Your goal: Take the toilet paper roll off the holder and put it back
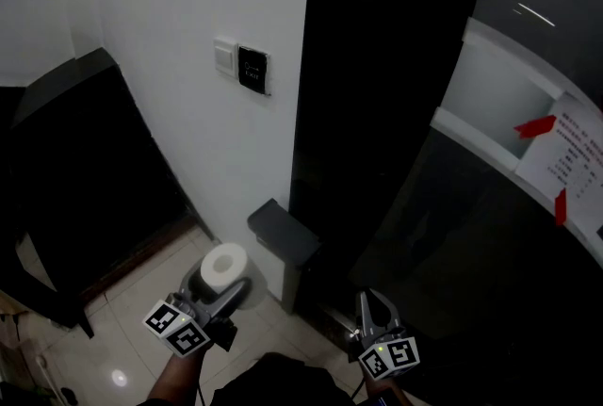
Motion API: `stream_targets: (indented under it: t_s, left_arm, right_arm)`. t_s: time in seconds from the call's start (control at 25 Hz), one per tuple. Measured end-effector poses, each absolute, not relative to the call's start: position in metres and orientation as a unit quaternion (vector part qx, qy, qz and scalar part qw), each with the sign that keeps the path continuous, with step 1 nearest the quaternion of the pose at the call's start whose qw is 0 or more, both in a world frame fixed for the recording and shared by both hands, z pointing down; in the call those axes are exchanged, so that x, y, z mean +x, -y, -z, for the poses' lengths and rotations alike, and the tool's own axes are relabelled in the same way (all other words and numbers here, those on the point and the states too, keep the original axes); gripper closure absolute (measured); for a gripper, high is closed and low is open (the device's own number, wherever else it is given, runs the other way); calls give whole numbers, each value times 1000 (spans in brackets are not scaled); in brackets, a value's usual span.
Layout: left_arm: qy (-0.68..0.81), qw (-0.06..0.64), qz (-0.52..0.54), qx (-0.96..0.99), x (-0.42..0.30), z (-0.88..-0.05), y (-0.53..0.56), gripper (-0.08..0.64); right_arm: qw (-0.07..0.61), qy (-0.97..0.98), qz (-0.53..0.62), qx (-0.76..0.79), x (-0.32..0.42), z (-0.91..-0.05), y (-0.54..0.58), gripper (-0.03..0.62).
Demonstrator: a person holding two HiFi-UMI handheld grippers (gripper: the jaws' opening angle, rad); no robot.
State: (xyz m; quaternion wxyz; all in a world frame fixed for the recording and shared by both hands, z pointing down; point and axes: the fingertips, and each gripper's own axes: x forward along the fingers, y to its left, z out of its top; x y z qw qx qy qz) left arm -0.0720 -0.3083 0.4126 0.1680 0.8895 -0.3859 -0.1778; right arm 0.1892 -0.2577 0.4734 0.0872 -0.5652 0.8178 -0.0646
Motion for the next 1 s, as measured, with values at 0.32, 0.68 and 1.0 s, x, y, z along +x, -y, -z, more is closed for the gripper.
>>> stream_targets:
  t_s: [0.32,0.68,1.0]
  left_arm:
    - [379,176,177,891,-67,-416,305,118]
    - [381,168,168,893,-69,-415,309,118]
    - [373,116,135,911,-46,-401,333,118]
  right_arm:
    - [85,-822,66,-559,188,-475,259,579]
    - [82,-824,71,-556,186,-478,260,580]
    - [80,-819,68,-565,192,-478,259,579]
